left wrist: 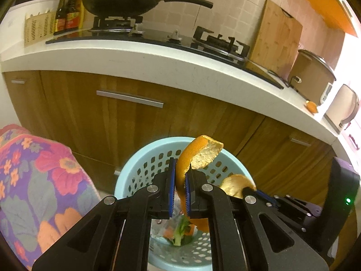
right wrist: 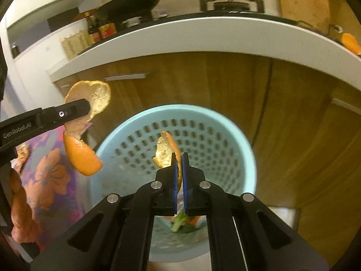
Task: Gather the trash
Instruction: 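Carry both peels over the blue basket and open both tools to drop them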
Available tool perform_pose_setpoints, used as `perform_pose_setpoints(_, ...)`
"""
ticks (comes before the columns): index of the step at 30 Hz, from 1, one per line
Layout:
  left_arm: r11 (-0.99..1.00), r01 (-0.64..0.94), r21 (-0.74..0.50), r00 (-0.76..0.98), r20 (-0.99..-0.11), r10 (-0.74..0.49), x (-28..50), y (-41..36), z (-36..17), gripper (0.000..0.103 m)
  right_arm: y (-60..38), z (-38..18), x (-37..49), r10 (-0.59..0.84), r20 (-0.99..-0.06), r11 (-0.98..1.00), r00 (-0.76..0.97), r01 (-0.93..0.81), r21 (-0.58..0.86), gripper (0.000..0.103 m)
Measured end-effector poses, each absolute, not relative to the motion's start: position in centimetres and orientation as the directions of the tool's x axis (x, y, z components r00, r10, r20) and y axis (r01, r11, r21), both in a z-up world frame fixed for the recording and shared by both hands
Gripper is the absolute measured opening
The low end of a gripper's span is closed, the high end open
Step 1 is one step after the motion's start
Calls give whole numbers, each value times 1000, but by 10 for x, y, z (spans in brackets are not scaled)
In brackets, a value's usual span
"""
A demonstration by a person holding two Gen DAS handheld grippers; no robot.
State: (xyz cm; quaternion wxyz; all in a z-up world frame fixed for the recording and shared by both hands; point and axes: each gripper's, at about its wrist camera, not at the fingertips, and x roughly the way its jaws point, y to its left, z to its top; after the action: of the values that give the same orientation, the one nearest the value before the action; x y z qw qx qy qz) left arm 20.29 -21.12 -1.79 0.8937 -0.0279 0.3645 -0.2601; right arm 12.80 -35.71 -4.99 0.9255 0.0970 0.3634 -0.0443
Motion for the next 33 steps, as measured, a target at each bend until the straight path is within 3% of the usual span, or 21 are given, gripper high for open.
perform_pose_setpoints(10, 872, 447, -199, 596, -661, -456, 221, -229, -24, 8, -362, -63, 139, 6, -727, 975, 686, 159, 158, 2)
perform_pose_setpoints(14, 876, 449, -176, 591, -677, -439, 225, -234, -24, 18, -367, -65, 139, 33, -736, 970, 676, 155, 187, 5)
perform_pose_setpoints(17, 882, 450, -141, 606, -677, -417, 223, -237, -21, 37, -369, -63, 136, 40, -733, 967, 679, 159, 200, 12)
perform_pose_setpoints(22, 884, 447, -134, 621, -666, -415, 217, -234, -14, 42, -368, -56, 130, 50, -719, 965, 694, 152, 214, 37)
perform_pose_setpoints(24, 884, 448, -132, 626, -659, -416, 213, -231, -11, 45, -364, -51, 124, 43, -706, 968, 707, 146, 205, 42)
perform_pose_setpoints(31, 892, 439, -110, 648, -649, -399, 206, -227, 0, 48, -356, -40, 116, 40, -695, 972, 718, 134, 195, 42)
perform_pose_setpoints(33, 883, 452, -125, 635, -651, -416, 205, -224, 2, 55, -356, -39, 114, 42, -693, 971, 719, 135, 198, 42)
